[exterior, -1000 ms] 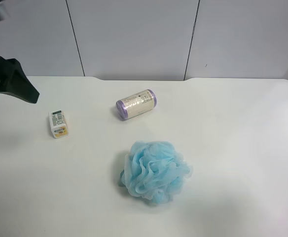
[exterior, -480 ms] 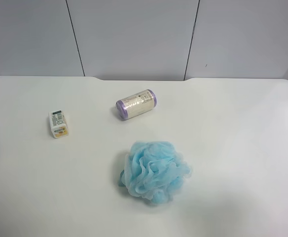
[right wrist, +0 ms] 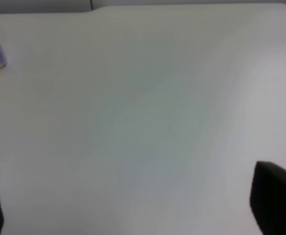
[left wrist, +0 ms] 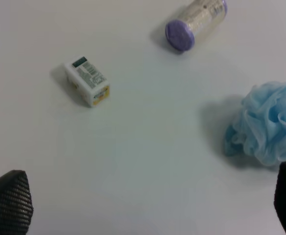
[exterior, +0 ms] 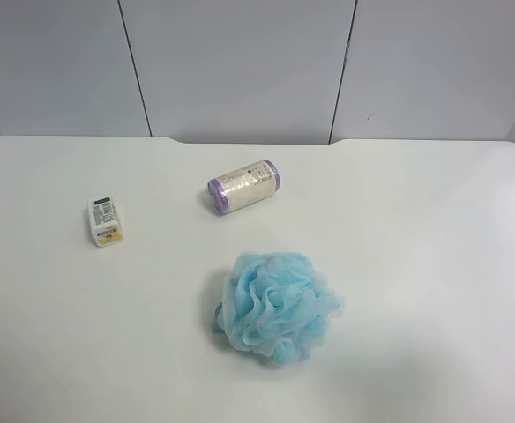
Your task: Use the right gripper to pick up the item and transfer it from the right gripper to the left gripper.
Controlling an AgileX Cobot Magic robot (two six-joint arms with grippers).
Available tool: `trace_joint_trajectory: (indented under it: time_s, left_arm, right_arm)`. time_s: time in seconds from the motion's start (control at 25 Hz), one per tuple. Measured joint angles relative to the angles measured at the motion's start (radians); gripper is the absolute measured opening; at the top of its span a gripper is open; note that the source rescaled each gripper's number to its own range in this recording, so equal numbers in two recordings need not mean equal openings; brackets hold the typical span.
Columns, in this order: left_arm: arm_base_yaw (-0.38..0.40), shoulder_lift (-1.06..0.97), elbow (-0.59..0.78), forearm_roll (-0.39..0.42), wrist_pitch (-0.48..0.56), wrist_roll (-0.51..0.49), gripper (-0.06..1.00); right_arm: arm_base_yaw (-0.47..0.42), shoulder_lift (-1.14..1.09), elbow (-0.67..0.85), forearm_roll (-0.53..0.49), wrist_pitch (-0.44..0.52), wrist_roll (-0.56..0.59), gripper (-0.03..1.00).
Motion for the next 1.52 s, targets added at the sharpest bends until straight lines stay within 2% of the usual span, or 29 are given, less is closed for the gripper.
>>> trace_joint_trajectory:
  time_s: [0.28, 0.68, 1.0, 1.52]
  left_arm:
    - [0.001, -0.065, 0.025, 0.025, 0.003, 0.027, 1.0]
    - [0.065, -0.207, 0.266, 0.046, -0.001, 0.035, 1.0]
    - [0.067, -0.352, 0.438, 0.12, -0.132, 0.036, 1.0]
    - [0.068, -0.431, 0.447, 0.131, -0.153, 0.036, 1.0]
  right_arm:
    - [0.0, 0.0, 0.0, 0.0, 0.0, 0.0, 1.0]
    - [0.0, 0.0, 0.0, 0.0, 0.0, 0.0, 1.0]
    - [0.0, 0.0, 0.0, 0.0, 0.0, 0.0, 1.0]
    - [0.0, 0.0, 0.0, 0.0, 0.0, 0.0, 1.0]
